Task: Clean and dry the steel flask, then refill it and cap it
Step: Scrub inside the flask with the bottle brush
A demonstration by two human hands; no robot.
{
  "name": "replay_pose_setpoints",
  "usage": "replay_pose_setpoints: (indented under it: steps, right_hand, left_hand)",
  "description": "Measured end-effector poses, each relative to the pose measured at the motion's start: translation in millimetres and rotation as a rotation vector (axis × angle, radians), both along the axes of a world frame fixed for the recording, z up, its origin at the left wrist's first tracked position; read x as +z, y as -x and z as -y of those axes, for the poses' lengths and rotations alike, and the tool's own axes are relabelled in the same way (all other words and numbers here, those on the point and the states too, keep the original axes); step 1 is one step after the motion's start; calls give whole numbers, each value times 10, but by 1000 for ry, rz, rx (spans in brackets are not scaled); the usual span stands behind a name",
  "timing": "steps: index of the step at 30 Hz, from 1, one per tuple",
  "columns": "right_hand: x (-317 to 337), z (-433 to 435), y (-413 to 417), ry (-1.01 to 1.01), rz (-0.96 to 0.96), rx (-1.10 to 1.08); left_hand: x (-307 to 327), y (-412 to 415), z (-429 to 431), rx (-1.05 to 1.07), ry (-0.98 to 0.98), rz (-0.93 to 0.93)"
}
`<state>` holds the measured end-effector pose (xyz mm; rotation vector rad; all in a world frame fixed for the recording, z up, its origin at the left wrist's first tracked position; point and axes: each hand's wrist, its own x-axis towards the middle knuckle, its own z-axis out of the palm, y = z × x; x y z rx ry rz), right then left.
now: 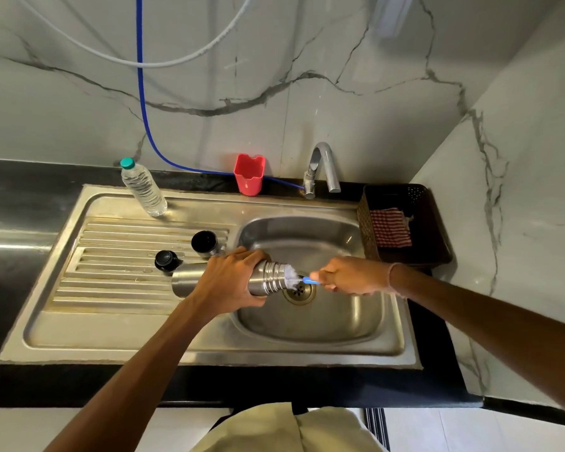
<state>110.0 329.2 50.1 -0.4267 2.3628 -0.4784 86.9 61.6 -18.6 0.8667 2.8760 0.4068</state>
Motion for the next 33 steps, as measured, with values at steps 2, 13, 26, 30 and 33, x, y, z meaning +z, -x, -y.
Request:
replay_pose_setpoints:
  steps: [2,13,26,30,33]
  right_hand:
    - [43,-65,23,47,-21,-44]
    - [-63,-38,-155,-195,-337,138]
    - [88,-15,-220,-259,-460,111]
    - [195,-204,-12,-88,-276,38]
    - [80,-198,-106,-445,-819,223]
  left_hand:
    - [5,-14,-8,11,4,18]
    - [74,16,91,55,-3,40]
    - [84,69,213,90,11,54]
    - [100,130,261,109,28,39]
    - [120,188,272,141,31,20]
